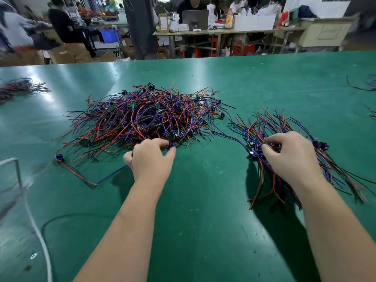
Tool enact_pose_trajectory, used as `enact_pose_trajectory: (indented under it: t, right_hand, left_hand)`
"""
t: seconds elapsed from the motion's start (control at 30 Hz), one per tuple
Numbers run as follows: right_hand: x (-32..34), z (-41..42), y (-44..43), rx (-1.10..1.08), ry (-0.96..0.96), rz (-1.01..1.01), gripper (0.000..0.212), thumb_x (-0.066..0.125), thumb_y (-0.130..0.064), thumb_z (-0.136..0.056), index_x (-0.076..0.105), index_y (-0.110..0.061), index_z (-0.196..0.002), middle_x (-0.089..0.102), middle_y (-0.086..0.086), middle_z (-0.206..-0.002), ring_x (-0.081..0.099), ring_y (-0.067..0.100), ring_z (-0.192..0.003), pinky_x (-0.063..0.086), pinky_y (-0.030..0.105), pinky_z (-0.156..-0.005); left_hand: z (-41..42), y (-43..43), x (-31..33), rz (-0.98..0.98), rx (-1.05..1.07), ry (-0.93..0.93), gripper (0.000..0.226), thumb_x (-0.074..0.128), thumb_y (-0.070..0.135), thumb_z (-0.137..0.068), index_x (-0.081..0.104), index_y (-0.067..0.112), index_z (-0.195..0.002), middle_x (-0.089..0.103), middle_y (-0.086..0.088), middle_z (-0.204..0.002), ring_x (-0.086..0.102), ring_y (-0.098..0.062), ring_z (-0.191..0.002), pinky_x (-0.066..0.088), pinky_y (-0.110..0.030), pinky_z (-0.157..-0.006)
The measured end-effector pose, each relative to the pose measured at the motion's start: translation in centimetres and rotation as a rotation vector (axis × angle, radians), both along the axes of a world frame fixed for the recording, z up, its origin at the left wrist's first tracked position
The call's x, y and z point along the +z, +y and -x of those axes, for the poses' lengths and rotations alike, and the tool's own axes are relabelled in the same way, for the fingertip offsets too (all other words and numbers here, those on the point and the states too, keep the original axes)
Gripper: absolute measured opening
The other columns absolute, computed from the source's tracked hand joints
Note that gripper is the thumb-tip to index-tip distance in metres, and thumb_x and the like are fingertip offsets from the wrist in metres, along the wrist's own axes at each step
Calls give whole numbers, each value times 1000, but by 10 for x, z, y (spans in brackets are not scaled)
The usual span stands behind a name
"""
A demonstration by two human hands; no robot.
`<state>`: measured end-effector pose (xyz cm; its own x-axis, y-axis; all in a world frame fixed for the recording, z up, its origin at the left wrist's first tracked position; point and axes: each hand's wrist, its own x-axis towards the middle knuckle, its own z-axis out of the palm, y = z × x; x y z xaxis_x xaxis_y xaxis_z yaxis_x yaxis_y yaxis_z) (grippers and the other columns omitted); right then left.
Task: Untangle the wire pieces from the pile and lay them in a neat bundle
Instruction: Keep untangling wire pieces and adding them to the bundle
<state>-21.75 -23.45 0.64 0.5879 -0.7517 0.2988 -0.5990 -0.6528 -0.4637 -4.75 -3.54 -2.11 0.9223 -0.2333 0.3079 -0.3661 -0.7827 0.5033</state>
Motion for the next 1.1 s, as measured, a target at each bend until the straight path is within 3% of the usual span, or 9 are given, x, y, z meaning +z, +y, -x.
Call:
enact_pose_trajectory:
  t: [0.17, 0.27, 0.37, 0.43, 0.63, 0.8, 0.9, 1.0, 1.1]
  right_hand:
    - [-3, -7, 14, 116, -211, -94, 16, 63, -16, -84, 75, -18, -95, 68, 0, -89, 61, 10, -76, 47, 23, -75]
    - [-6, -13, 24, 333, -316, -361, 34, 68, -8, -82, 68, -30, -108, 68, -6, -84, 57, 4, -63, 45, 12, -65]
    - [-7, -16, 34, 607, -340, -546, 70, 72, -3, -80, 46, -49, -126, 62, 3, -104, 60, 15, -75, 50, 26, -76]
    - [-9, -19, 36, 707, -353, -570, 77, 69, 4, -80, 41, -48, -128, 62, 9, -108, 63, 18, -83, 50, 28, -82]
    - [-9, -22, 40, 587, -531, -687, 16, 62, 4, -86, 71, -6, -95, 73, 11, -83, 65, 8, -73, 52, 18, -67]
    - [-10, -22, 37, 524, -637, -867, 4, 66, -7, -84, 70, -8, -82, 74, 9, -77, 71, 23, -73, 52, 32, -66]
    - [-9, -22, 38, 551, -659, -979, 18, 70, -26, -70, 72, -11, -80, 74, 14, -80, 72, 25, -73, 54, 25, -60]
    - [-6, -19, 38, 643, -668, -1059, 19, 71, -29, -67, 76, -14, -77, 74, 15, -82, 72, 24, -74, 53, 22, -57]
    - [-2, -16, 35, 648, -704, -1006, 16, 67, -25, -72, 77, -15, -77, 75, 11, -81, 73, 23, -73, 55, 22, -59]
  left_hand:
    - [30, -11, 24, 565, -258, -180, 31, 66, 34, -78, 71, 17, -104, 64, 2, -96, 60, -20, -93, 46, -42, -90]
    - [51, -14, 29, 644, -448, -331, 28, 61, 27, -81, 71, 8, -99, 63, -4, -91, 59, -21, -88, 49, -41, -83]
    - [76, -19, 27, 596, -645, -443, 28, 60, 22, -80, 71, 6, -99, 63, -4, -92, 57, -20, -88, 47, -37, -85]
    - [91, -25, 22, 524, -792, -484, 28, 61, 21, -77, 71, 8, -100, 64, -4, -93, 59, -21, -90, 45, -36, -88]
    - [105, -33, 13, 358, -990, -474, 50, 62, 20, -76, 56, 7, -124, 64, -9, -102, 59, -28, -93, 45, -41, -84]
    - [90, -31, 17, 454, -752, -351, 65, 61, 5, -70, 44, 7, -132, 55, -8, -117, 53, -24, -108, 42, -39, -98]
    - [75, -27, 15, 234, -690, -110, 74, 63, 15, -71, 38, 15, -140, 54, -1, -127, 50, -18, -119, 37, -34, -103]
    - [59, -26, 7, -91, -736, -22, 51, 64, 28, -78, 50, 24, -127, 63, 4, -116, 56, -19, -110, 43, -35, -94]
    - [49, -23, 4, -163, -708, 4, 31, 64, 36, -80, 61, 23, -109, 66, 4, -106, 58, -19, -103, 45, -34, -89]
